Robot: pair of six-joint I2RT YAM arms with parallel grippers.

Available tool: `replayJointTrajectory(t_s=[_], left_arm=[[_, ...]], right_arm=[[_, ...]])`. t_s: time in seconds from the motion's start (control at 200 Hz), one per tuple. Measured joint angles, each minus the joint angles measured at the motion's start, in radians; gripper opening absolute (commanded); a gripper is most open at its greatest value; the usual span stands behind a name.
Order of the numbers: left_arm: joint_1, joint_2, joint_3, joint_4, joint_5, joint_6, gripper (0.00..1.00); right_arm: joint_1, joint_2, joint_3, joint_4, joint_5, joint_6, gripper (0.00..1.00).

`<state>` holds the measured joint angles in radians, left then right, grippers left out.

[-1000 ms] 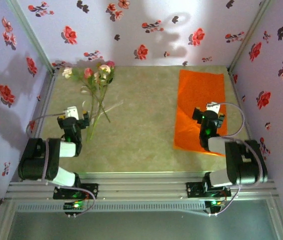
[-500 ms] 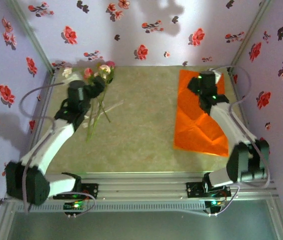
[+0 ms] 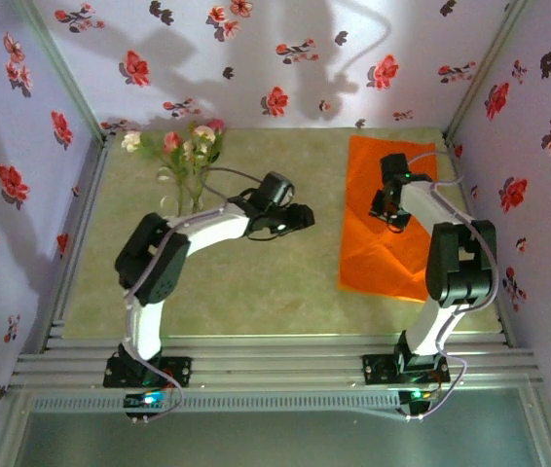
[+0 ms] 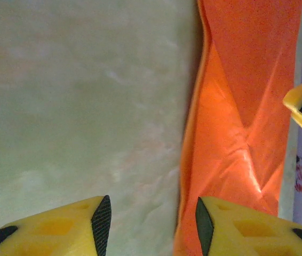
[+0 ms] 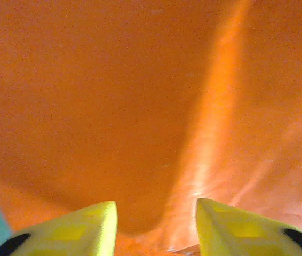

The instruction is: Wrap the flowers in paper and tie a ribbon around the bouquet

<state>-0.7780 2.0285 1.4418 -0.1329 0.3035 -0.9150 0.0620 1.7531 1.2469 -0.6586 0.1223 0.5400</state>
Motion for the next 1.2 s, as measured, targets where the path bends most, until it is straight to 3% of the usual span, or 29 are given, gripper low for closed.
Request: replayJointTrajectory(t_s=[0.325, 0.635, 1.025, 1.11, 1.2], left_arm=[[-0.103, 0.192, 0.268, -0.075, 0.065, 0.009, 0.49], [-0.147, 0.202, 0.301, -0.339, 0.082, -0.039, 0.51], [-0.231, 0.201, 0.265, -0.318, 0.191, -0.264, 0.48], [-0.237, 0.201, 0.263, -0.305, 0.192, -0.288, 0.4], [-0.237, 0.204, 0.263, -0.293, 0.188, -0.312, 0.13]], right_arm=[[-0.216, 0.001, -0.038, -0.022, -0.031, 0.01, 0.43], [-0.206, 0.123, -0.032, -0.036, -0.127, 0.002, 0.42], [-0.197, 0.118, -0.056, -0.021, -0.135, -0.001, 0.42], [-0.195, 0.118, -0.056, -0.021, -0.135, -0.005, 0.42], [-0.192, 0.117, -0.056, -0.021, -0.134, -0.008, 0.41]])
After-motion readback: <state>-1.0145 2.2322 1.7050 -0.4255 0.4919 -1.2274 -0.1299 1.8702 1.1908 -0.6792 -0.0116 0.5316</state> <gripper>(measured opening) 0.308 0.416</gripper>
